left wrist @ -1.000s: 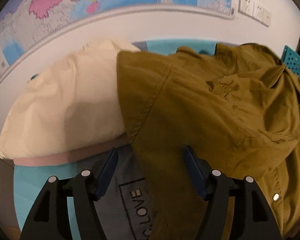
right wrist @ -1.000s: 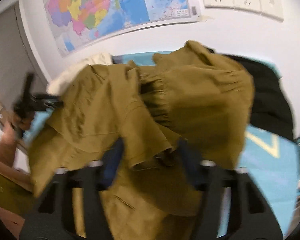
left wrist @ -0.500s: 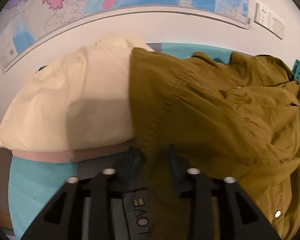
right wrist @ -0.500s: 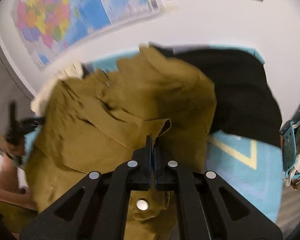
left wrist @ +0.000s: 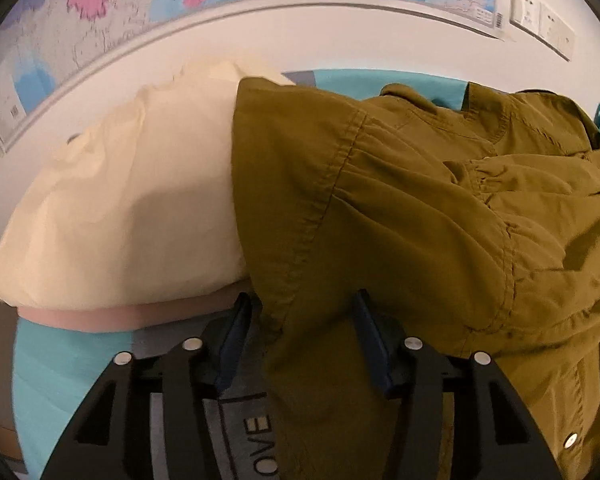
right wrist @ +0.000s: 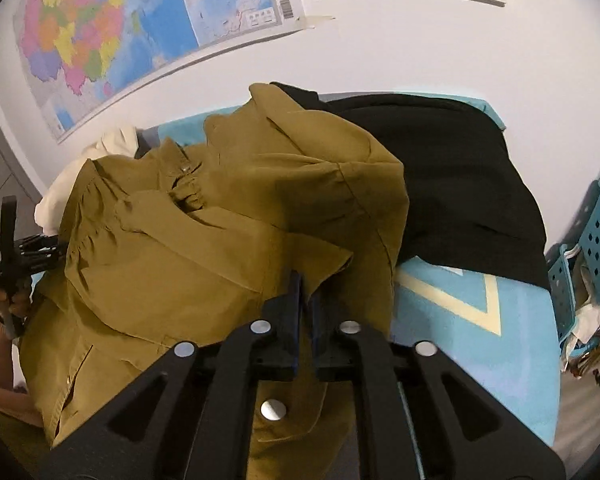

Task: Fold large clothes

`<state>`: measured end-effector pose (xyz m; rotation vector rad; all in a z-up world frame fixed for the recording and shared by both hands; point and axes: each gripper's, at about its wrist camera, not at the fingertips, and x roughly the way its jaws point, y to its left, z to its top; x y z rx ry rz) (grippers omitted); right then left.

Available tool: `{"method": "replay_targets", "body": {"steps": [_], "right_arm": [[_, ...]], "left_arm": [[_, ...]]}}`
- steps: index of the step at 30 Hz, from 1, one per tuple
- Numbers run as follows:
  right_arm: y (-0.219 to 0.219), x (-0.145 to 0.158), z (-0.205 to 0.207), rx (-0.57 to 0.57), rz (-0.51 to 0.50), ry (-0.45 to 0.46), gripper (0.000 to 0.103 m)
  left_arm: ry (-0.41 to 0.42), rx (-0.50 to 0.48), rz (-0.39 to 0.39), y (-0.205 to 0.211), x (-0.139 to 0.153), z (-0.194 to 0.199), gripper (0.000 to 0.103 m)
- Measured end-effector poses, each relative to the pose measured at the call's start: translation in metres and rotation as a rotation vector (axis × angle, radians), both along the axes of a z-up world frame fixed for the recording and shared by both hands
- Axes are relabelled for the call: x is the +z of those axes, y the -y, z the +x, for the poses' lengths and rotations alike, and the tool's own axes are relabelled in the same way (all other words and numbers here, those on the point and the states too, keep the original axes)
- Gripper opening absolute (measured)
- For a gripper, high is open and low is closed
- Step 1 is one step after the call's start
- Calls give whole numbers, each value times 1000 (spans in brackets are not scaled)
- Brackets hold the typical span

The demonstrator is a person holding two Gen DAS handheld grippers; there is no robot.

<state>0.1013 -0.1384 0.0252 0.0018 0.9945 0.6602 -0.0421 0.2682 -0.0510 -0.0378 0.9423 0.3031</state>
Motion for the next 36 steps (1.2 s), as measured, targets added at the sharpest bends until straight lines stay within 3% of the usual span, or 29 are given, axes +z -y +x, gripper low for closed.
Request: {"method": "replay_targets", "body": {"steps": [2, 3, 6, 10, 14, 17, 19, 21, 25, 29, 33, 36], "right_arm": [[8, 11, -5, -45, 24, 37, 34], [13, 20, -11, -77, 43, 75, 36], [17, 40, -27, -74, 91, 145, 36], [-21, 46, -54, 120, 113, 165, 36], [-71, 17, -57, 256, -1, 134, 33], [-91, -16, -41, 236, -99, 99, 29], [-95, -34, -27, 204, -129, 72, 22], [-94, -35, -23, 189, -109, 58, 22], [-79, -12, -42, 165, -55, 74, 39], [-69, 5, -80, 252, 6, 84, 42], [-76, -14, -91, 253, -67, 37, 43], [-71, -29, -82, 190, -29, -25, 43]], "left_arm": [[5, 2, -3, 0, 3, -5, 53], [14, 4, -7, 0, 7, -8, 53], [74, -25, -11, 6, 23, -21, 53], [142, -145, -38, 28, 39, -30, 57], [78, -217, -26, 55, 23, -8, 57], [-16, -174, -15, 51, -1, 14, 57], [-22, -158, -26, 48, -8, 20, 58], [-17, -150, -32, 46, -5, 18, 58], [48, -146, -26, 41, 10, -5, 58], [107, -176, -5, 32, 23, -42, 66], [94, -166, -19, 27, 19, -64, 66], [79, -129, -79, 15, 10, -78, 67]]}}
